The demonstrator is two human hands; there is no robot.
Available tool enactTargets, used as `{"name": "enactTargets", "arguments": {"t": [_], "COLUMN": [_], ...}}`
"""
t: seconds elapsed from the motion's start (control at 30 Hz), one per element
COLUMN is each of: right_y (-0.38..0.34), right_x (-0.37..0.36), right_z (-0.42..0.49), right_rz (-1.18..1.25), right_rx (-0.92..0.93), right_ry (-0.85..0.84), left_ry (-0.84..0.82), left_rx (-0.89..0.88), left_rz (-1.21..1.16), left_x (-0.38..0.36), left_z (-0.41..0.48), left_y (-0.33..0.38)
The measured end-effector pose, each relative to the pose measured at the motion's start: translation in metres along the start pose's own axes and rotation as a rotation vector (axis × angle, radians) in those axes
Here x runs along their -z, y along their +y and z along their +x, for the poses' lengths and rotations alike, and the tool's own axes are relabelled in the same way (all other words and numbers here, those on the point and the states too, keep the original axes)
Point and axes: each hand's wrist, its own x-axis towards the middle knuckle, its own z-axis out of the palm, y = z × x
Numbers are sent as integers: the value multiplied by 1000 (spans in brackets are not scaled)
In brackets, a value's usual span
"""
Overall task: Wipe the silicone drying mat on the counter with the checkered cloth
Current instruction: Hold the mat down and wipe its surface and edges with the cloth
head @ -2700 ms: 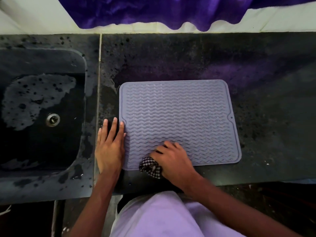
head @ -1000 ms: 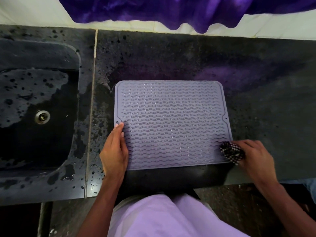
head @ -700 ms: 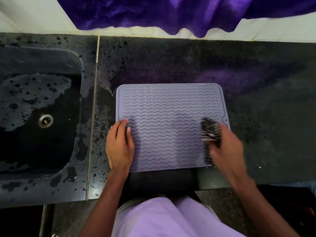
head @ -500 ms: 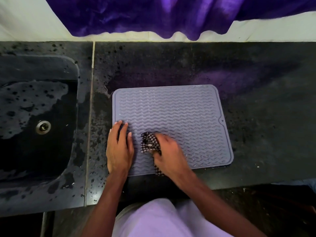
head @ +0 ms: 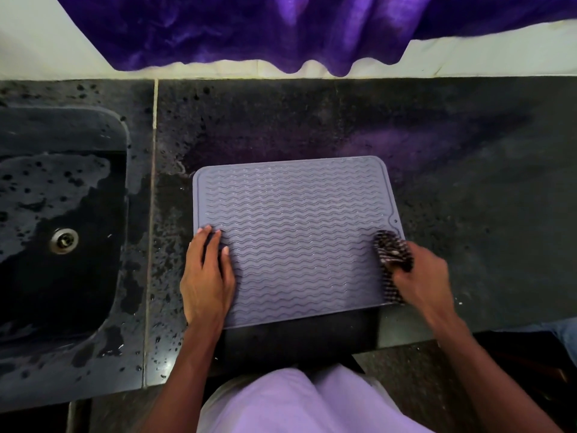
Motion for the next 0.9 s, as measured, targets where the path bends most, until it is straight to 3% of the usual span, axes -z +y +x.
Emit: {"name": "enactTargets", "arguments": {"t": [0.2,0.4,0.53,0.9], "right_y": [29,-15,-53,-55], "right_x": [32,20,-4,-24], "right_z": [13,17,20,29], "right_rz": [-79,35,-75,-129], "right_rx": [-123,166,342,366], "right_ry": [90,105,72,-8], "left_ry": [-3,-18,-34,-19], "left_rx": [9,7,-3,29], "left_rz": [2,33,52,34], "left_x": [-1,-1,0,0], "left_z": [0,0,0,2], "left_y": [0,1,0,7]}}
